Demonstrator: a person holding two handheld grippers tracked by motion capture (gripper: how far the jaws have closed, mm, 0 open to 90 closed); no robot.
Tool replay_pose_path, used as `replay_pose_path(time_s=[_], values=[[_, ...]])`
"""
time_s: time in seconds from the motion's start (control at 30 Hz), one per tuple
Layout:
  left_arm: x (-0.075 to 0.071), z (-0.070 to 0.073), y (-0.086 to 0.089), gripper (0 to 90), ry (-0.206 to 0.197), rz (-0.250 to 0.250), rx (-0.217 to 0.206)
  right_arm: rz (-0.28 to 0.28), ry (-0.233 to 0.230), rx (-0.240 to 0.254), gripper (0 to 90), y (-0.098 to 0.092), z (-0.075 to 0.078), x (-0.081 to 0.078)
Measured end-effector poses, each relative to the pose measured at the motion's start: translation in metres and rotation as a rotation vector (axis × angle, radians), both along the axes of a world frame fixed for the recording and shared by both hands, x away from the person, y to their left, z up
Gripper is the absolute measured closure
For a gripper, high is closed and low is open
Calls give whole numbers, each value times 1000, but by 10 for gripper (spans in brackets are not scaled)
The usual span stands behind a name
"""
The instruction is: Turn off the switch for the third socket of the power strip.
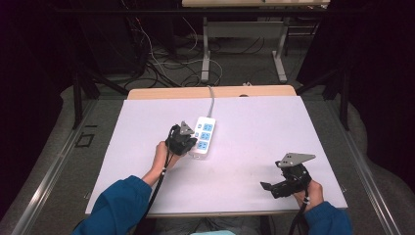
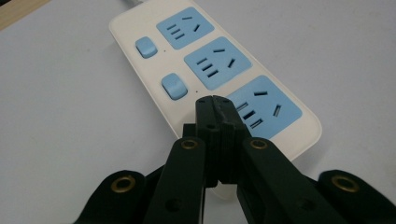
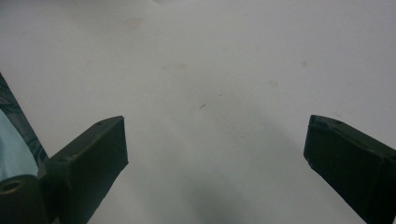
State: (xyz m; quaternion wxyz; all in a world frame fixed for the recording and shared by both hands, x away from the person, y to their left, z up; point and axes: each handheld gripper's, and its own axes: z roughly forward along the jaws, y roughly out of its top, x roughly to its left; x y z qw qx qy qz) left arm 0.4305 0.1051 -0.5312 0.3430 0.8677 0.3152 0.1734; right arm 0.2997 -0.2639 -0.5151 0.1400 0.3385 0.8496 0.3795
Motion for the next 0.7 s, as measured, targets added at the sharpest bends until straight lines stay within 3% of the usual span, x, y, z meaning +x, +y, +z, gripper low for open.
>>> replay_pose_path(time_s=[0.4,0.53,0.7], values=[[0,0,0,900,-2,3,-1,-1,-3,-1,57,0,0,0],[0,1,1,900,-5,10,-27,-2,2,-2,57,0,0,0],[-2,7,4,784,-19,13,-45,-2,-1,-3,57,0,0,0]])
